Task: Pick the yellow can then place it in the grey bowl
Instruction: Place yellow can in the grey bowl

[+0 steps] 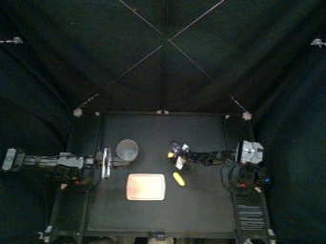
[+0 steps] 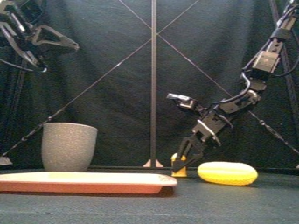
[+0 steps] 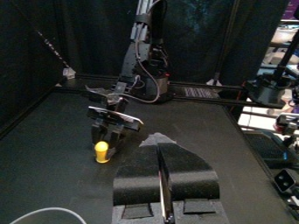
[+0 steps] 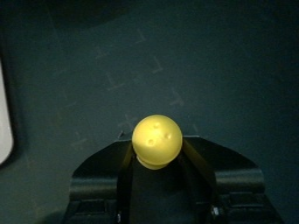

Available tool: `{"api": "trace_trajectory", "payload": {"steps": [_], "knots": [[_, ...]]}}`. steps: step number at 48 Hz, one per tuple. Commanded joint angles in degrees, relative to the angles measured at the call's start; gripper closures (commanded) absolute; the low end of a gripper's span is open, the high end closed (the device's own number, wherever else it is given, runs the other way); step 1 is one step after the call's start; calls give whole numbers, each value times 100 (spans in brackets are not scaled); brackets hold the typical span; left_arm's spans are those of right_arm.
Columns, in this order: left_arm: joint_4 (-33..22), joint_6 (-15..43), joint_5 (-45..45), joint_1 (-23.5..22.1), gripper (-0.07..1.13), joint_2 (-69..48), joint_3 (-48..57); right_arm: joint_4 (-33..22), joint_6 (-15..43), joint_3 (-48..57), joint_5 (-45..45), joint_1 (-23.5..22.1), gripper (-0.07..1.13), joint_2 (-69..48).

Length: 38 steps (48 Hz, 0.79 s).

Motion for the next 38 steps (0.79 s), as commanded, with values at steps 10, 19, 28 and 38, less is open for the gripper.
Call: {"api": "trace_trajectory", "payload": {"steps": [10, 19, 28, 38], "knots": [[18, 9, -35, 35, 107, 26, -105, -431, -70, -1178, -26, 255, 40, -396], [9, 9, -79, 167, 107, 26, -193, -791, -35, -2461, -62, 246, 40, -79], [18, 9, -141, 193, 107, 26, -193, -826, -26, -3630, -18, 272, 40, 624], [9, 9, -149, 202, 107, 26, -185, -773, 0, -4430, 272, 334, 37, 1301]]}}
